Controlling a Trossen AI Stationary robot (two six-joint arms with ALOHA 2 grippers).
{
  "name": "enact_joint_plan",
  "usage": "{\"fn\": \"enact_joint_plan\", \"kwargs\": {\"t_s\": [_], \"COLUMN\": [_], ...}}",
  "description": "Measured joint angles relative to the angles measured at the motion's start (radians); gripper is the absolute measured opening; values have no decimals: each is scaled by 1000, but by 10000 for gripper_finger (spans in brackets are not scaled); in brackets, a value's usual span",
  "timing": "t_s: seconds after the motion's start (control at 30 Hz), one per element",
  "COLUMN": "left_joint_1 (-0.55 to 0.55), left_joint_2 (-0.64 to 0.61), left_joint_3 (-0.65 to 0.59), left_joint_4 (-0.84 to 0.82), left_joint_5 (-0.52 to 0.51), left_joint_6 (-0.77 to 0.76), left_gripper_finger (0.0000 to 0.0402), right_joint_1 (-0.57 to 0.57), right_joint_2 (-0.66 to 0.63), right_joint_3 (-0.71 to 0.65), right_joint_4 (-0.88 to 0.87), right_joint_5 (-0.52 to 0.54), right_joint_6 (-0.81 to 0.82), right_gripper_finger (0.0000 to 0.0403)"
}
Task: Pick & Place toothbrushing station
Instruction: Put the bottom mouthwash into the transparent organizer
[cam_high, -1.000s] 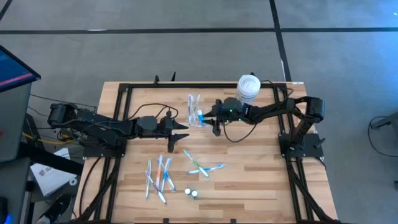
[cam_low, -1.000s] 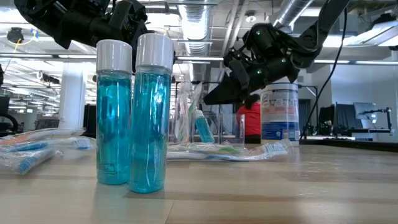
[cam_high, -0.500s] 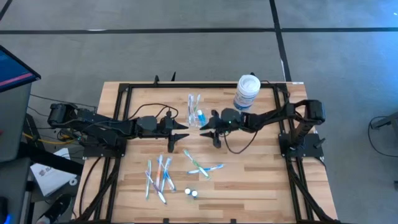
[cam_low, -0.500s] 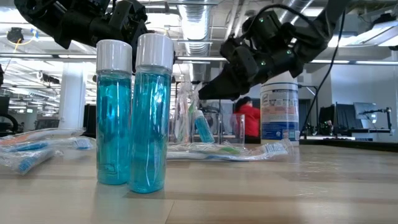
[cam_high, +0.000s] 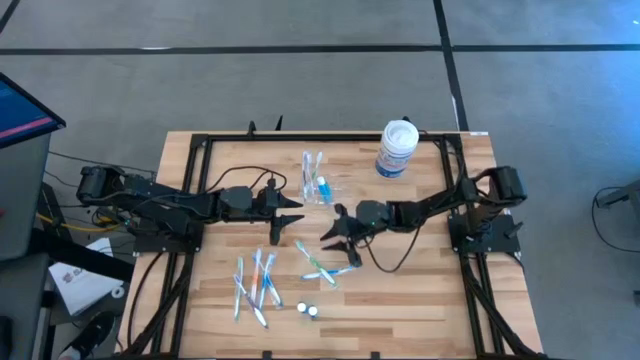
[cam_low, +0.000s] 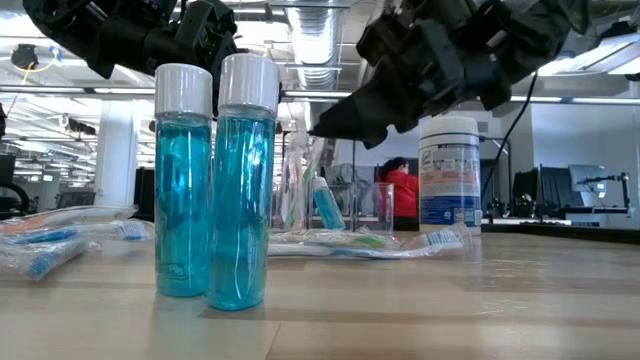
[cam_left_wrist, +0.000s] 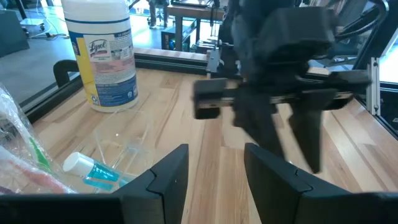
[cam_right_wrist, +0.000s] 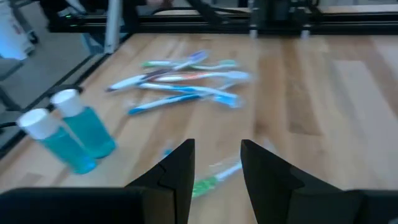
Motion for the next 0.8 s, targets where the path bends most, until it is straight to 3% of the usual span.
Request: {"fn": "enact_joint_plan", "kwargs": {"t_s": [0.5, 0.8], "left_joint_1": [-1, -95], "left_joint_2": [0, 0], "left_joint_3": [0, 0], "left_joint_4": [0, 1], "left_joint_5": [1, 179], "left_joint_6": [-7, -18], "left_gripper_finger": [149, 149], "right_joint_1": [201, 229], "right_joint_2": [0, 0], "right_joint_3": [27, 30], "right_joint_4": [29, 20], "right_joint_5": [59, 86], "right_joint_6": [45, 43], "right_gripper_finger": [122, 122]}}
